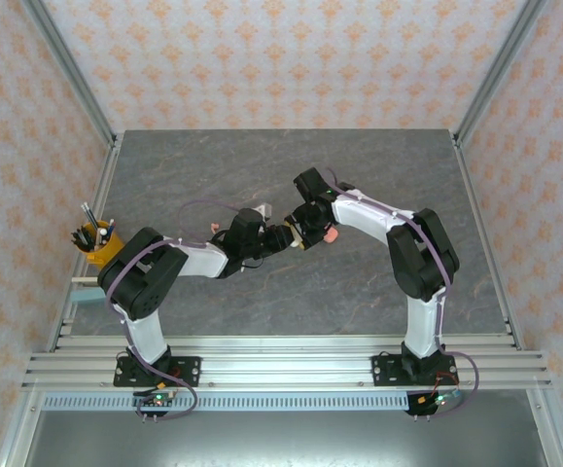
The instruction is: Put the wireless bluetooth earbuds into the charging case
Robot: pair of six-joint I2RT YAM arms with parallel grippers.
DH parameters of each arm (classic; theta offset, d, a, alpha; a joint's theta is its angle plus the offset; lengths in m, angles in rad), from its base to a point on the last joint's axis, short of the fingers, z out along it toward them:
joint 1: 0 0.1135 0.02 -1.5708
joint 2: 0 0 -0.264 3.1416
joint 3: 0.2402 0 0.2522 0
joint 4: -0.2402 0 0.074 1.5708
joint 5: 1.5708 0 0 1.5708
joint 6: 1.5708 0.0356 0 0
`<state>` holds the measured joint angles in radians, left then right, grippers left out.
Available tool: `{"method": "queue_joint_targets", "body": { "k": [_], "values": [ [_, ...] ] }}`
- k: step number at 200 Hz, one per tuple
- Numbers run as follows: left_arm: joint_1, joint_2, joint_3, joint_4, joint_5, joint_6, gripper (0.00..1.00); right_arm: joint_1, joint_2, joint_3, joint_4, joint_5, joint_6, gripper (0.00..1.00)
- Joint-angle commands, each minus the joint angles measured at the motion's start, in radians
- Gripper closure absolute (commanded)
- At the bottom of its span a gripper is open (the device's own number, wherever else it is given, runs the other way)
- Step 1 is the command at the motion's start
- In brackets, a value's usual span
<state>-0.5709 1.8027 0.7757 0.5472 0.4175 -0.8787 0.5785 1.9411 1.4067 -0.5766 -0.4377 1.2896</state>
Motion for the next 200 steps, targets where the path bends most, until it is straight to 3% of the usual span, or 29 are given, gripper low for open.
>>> {"method": "queue_joint_targets", "body": {
  "k": [1,31,60,72,84,110,129,157,200],
  "values": [
    [-0.012,0.006,0.034,0.025,-0.018,0.032,0.76,0.005,0.006,0.021,-0.004,-0.028,0.002,0.52],
    [-0.011,-0.013,0.038,-0.007,-0.016,0.047,0.84,-0.024,-0.031,0.035,0.001,-0.023,-0.026,0.27],
    [-0.001,-0.074,0.04,-0.087,0.004,0.094,0.92,-0.104,-0.142,-0.011,0.053,0.01,-0.118,0.22],
    [0.011,-0.106,0.049,-0.138,0.036,0.131,0.96,-0.139,-0.2,-0.051,0.166,-0.015,-0.244,0.21],
    [0.034,-0.131,0.069,-0.194,0.097,0.176,1.0,-0.158,-0.245,-0.038,0.149,-0.008,-0.414,0.16],
    [0.085,-0.162,0.147,-0.345,0.24,0.288,1.0,-0.183,-0.356,-0.109,0.24,-0.114,-0.773,0.14],
    [0.127,-0.16,0.21,-0.422,0.344,0.329,1.0,-0.203,-0.397,-0.163,0.261,-0.209,-0.91,0.14],
    [0.17,-0.161,0.306,-0.54,0.45,0.401,1.0,-0.208,-0.404,-0.189,0.235,-0.36,-1.013,0.18],
    [0.189,-0.174,0.404,-0.641,0.503,0.453,1.0,-0.209,-0.405,-0.239,0.273,-0.451,-1.007,0.24]
  ]
}}
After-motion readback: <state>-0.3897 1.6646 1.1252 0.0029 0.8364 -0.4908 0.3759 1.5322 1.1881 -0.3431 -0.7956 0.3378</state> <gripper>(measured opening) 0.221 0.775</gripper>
